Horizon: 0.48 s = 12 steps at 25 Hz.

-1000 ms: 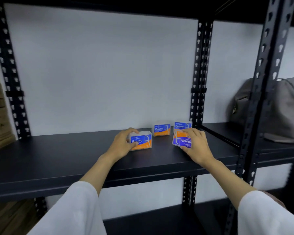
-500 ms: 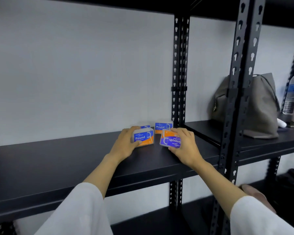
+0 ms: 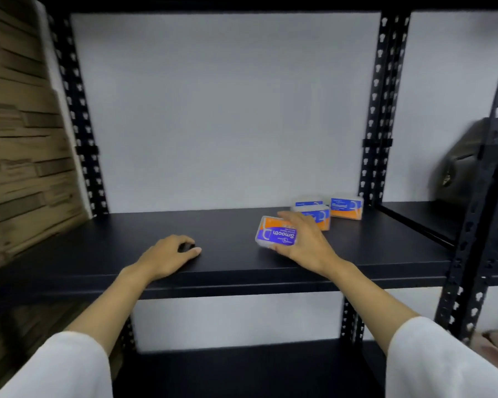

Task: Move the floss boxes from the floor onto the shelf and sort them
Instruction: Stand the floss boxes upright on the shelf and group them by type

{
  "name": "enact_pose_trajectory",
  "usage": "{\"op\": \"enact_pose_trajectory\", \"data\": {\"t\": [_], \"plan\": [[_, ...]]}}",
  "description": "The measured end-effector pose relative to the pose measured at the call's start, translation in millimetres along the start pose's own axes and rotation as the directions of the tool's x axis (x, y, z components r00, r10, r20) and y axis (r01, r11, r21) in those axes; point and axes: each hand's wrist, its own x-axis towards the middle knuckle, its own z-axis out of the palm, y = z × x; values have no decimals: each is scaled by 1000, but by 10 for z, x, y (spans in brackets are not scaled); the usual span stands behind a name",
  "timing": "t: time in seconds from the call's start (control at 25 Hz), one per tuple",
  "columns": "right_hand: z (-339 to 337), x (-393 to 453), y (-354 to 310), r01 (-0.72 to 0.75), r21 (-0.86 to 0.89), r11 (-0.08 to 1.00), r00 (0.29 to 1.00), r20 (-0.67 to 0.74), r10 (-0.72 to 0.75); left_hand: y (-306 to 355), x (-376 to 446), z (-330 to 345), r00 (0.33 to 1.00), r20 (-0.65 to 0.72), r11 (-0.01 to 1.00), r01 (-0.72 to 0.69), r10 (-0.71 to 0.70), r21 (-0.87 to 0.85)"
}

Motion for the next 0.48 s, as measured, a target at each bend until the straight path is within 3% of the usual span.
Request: {"op": "enact_pose_trajectory", "data": {"t": [0.2,0.36,0.48], "plan": [[426,194,-423,-123,-98,987,992,4,124,24,-159,46,993,-118,987,29,-10,159],[602,244,-578,-326,-154,933,943,11,332,49,-142,31,993,-119,983,30,-9,179],[612,276,-613,-351,-210,912,924,77,374,25,-131,45,993,-115,979,28,-4,200]]}}
